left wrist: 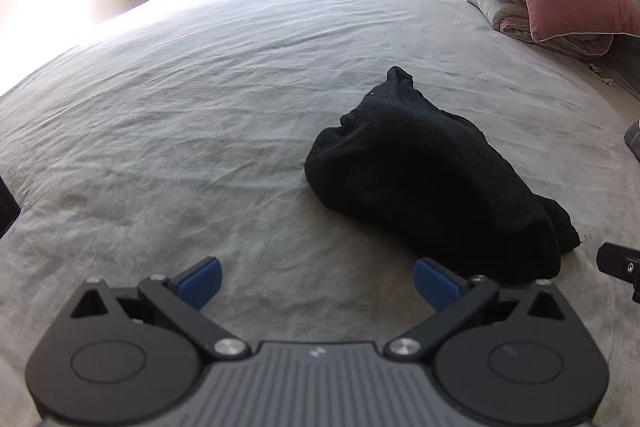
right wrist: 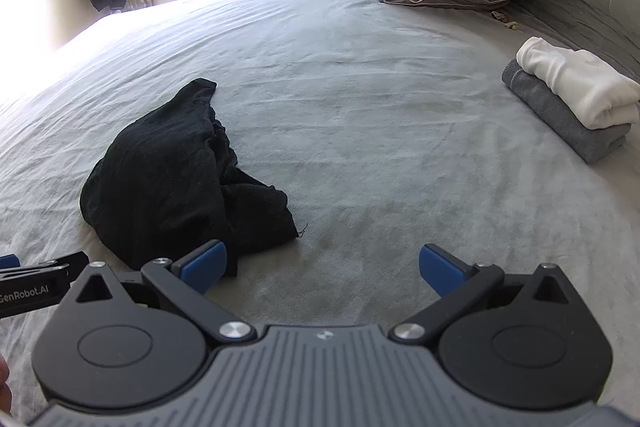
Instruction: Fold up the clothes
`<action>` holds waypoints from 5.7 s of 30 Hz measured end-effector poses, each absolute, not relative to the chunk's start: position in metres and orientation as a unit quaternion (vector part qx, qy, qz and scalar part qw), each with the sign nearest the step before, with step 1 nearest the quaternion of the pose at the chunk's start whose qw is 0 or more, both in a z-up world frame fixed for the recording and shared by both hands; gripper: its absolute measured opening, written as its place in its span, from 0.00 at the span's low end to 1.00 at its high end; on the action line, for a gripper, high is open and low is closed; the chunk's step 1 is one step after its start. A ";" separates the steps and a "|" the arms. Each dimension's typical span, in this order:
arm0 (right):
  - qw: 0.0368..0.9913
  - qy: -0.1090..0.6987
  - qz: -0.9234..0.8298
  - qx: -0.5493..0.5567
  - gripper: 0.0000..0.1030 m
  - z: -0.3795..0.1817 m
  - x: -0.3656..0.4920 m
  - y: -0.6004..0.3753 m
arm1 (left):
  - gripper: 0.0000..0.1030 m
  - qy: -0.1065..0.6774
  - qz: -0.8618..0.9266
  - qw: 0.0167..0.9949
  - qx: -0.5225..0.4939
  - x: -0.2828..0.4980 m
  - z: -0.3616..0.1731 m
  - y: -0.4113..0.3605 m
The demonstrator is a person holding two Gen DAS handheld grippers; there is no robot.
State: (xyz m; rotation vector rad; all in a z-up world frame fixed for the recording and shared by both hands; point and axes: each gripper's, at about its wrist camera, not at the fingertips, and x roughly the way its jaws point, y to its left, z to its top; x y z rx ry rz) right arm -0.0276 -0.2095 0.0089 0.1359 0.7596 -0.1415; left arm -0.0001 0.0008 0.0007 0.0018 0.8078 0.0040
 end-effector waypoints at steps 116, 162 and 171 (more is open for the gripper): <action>0.830 0.455 0.178 0.267 0.05 -0.016 -0.010 -0.206 | 0.99 0.427 -0.050 0.901 -0.057 0.030 -0.007 0.047; 0.833 0.359 0.227 0.355 0.07 0.007 0.043 -0.161 | 0.99 0.417 -0.022 0.899 -0.131 0.041 -0.001 0.120; 0.805 0.415 0.335 0.259 0.07 0.012 0.017 -0.103 | 0.99 0.385 -0.016 0.908 -0.166 0.027 0.010 0.138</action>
